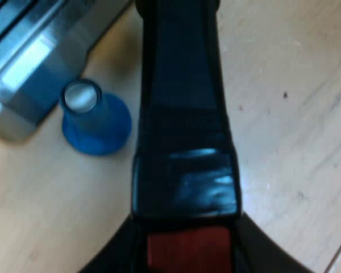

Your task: Put the handle in the coffee machine

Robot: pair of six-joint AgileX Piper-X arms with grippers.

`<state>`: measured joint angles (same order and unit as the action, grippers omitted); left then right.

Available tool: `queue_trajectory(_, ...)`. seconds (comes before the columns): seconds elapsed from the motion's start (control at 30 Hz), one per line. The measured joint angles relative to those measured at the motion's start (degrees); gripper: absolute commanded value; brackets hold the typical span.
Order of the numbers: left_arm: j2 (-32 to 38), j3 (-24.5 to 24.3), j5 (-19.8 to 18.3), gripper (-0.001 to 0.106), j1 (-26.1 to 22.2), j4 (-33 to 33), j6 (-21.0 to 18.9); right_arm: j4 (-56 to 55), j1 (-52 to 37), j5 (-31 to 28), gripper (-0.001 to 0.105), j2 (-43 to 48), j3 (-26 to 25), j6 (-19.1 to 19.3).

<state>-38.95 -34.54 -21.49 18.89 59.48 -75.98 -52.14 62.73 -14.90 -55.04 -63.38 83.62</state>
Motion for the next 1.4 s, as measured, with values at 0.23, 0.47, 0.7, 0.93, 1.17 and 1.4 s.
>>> queue_trajectory(0.23, 0.09, 0.00, 1.14, 0.000, -3.37, 0.96, 0.53, 4.74, 11.19, -13.19, 0.105, 0.00, 0.00, -3.08)
queue_trajectory(0.47, 0.09, 0.00, 1.14, 0.000, -6.32, 1.85, 0.68, 11.12, 17.48, -20.66, 0.105, -3.92, 0.00, -3.27)
queue_trajectory(0.7, 0.09, 0.00, 1.39, 0.000, -8.27, 1.85, 0.67, 17.71, 20.26, -22.05, 0.105, -10.88, 0.11, -3.49)
queue_trajectory(0.93, 0.09, 0.00, 1.39, 0.000, -8.27, 1.85, 0.67, 21.21, 20.26, -22.24, 0.105, -13.67, 0.07, -3.49)
queue_trajectory(1.17, 0.09, 0.00, 1.39, 0.000, -8.27, 1.85, 0.67, 21.50, 20.26, -22.24, 0.105, -13.67, 0.07, -3.29)
queue_trajectory(1.4, 0.09, 0.00, 1.39, 0.000, -8.27, 1.85, 0.67, 21.50, 20.26, -22.24, 0.105, -13.67, 0.07, -3.29)
